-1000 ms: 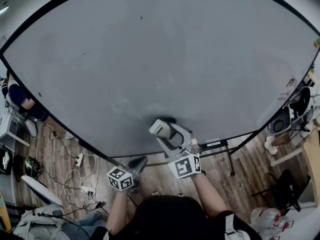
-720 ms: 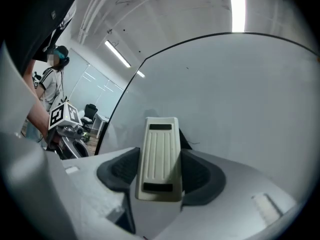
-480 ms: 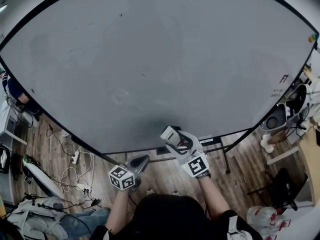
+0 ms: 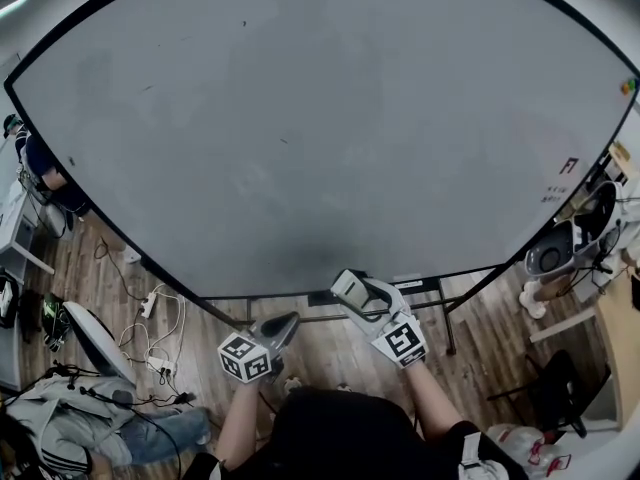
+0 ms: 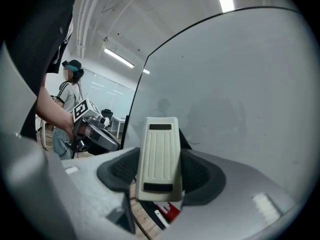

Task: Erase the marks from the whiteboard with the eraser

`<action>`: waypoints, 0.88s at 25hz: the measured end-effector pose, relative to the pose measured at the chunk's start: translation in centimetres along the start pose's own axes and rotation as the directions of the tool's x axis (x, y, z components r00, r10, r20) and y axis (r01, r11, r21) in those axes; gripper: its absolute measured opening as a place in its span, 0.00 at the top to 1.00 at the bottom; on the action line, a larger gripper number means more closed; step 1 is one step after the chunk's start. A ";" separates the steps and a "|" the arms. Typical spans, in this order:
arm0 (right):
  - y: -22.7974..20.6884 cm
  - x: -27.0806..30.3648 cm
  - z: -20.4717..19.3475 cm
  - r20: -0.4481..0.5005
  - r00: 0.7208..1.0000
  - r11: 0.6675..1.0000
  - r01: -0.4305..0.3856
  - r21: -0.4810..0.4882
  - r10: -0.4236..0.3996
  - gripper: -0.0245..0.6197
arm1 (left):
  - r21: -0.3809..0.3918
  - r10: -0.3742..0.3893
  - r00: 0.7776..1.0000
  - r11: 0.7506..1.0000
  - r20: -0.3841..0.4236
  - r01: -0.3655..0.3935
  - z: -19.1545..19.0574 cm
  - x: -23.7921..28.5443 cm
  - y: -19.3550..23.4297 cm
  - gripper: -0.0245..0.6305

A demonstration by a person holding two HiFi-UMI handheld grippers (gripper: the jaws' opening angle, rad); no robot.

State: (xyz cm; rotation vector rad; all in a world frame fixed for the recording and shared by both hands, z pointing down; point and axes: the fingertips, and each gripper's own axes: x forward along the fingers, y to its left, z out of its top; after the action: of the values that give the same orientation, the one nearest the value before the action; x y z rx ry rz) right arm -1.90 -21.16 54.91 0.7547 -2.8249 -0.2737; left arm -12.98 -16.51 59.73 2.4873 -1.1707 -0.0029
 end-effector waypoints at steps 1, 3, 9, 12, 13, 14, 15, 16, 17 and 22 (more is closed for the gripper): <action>0.1 -0.2 -0.2 -0.003 1.000 1.000 -0.005 0.000 0.005 0.56 | -0.002 0.006 1.000 1.000 0.003 -0.006 -0.1 -0.1 -0.1 0.94; 0.2 -0.4 -0.5 -0.007 1.000 1.000 -0.014 -0.002 0.014 0.56 | -0.004 0.015 1.000 1.000 0.010 -0.015 -0.2 -0.1 -0.1 0.94; 0.3 -0.6 -0.8 0.002 1.000 1.000 -0.028 0.003 0.028 0.56 | -0.003 0.031 0.999 1.000 0.017 -0.031 -0.4 -0.2 -0.2 0.94; 0.3 -0.6 -0.7 0.008 0.999 0.999 -0.034 0.008 0.034 0.56 | 0.000 0.036 0.999 0.999 0.018 -0.036 -0.1 -0.2 -0.1 0.94; 0.4 -0.5 -0.6 0.011 0.999 0.999 -0.037 0.011 0.037 0.56 | 0.001 0.037 0.999 0.999 0.020 -0.037 0.0 -0.3 0.0 0.94; 0.4 -0.5 -0.5 0.014 0.999 0.999 -0.039 0.013 0.039 0.56 | 0.002 0.039 0.999 0.999 0.022 -0.039 0.2 -0.4 0.1 0.94; 0.4 -0.3 -0.4 0.017 0.999 0.999 -0.040 0.013 0.040 0.56 | 0.004 0.040 0.999 0.999 0.025 -0.040 0.4 -0.4 0.2 0.94; 0.3 -0.2 -0.3 0.019 0.999 0.999 -0.040 0.013 0.040 0.56 | 0.006 0.041 0.999 0.999 0.027 -0.041 0.6 -0.5 0.3 0.94; 0.2 -0.1 -0.2 0.022 0.999 0.999 -0.040 0.011 0.040 0.56 | 0.008 0.042 0.999 0.999 0.028 -0.042 0.8 -0.4 0.4 0.94; 0.1 0.3 -0.2 0.025 0.999 0.999 -0.048 0.004 0.048 0.56 | 0.004 0.041 0.999 0.999 0.021 -0.042 0.6 0.0 0.7 0.94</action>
State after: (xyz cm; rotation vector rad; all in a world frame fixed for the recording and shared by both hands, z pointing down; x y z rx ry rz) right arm -2.17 -21.25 55.21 0.6887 -2.8632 -0.2701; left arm -13.64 -17.10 59.39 2.4721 -1.2320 -0.0145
